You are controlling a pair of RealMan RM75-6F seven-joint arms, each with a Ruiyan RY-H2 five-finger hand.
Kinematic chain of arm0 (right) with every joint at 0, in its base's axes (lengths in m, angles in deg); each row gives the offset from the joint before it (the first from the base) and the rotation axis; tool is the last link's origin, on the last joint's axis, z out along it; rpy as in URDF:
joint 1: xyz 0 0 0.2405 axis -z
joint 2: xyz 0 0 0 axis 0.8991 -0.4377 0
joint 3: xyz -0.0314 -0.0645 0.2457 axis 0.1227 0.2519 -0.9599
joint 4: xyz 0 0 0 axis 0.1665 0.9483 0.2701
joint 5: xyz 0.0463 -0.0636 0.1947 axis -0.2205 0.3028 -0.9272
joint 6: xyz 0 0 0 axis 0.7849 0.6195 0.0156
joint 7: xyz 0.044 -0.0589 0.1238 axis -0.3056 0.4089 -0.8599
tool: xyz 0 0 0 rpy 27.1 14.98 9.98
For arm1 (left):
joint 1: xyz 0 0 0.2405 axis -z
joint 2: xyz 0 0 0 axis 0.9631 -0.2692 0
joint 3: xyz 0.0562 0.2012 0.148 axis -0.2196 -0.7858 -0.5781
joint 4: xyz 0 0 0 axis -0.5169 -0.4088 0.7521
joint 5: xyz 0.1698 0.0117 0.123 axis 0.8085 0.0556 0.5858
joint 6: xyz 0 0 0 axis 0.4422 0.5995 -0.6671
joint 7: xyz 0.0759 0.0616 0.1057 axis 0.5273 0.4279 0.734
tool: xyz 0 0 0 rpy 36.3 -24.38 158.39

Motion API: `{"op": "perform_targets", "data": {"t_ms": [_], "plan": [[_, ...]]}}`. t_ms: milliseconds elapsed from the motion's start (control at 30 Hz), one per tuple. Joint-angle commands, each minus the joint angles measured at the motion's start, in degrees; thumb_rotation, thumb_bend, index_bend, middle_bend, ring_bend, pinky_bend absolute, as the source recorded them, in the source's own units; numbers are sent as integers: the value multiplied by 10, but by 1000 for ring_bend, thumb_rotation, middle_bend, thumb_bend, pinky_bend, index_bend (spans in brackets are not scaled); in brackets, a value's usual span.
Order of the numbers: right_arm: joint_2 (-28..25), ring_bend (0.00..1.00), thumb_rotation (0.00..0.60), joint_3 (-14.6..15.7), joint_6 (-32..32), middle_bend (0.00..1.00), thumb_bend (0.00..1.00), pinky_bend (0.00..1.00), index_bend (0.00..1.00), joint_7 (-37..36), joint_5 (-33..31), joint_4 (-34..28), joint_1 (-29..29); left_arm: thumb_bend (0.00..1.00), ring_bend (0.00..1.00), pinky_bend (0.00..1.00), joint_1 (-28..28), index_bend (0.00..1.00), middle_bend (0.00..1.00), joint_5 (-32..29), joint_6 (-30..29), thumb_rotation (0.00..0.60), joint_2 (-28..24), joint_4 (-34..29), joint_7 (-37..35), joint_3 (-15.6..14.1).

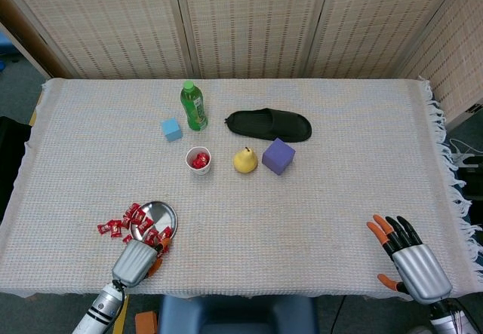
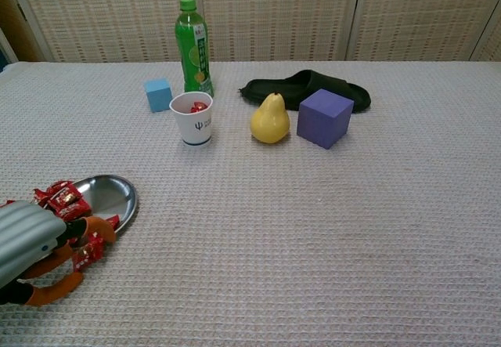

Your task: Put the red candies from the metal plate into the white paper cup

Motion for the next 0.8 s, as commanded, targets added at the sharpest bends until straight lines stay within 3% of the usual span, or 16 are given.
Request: {"op": "perform_targets", "data": {"t_ms": [33, 800], "plan": [[0, 0, 600, -1, 0, 0, 47, 0, 0, 1, -1, 0, 0, 383, 942, 1000, -1, 322, 938, 0, 1, 600, -1, 3, 3, 1], [4, 0, 600, -3, -11, 0, 47, 0, 0, 12, -9, -4, -2, 380, 945, 1000, -10, 492, 945, 13, -7, 600, -9, 10, -11, 6]]}}
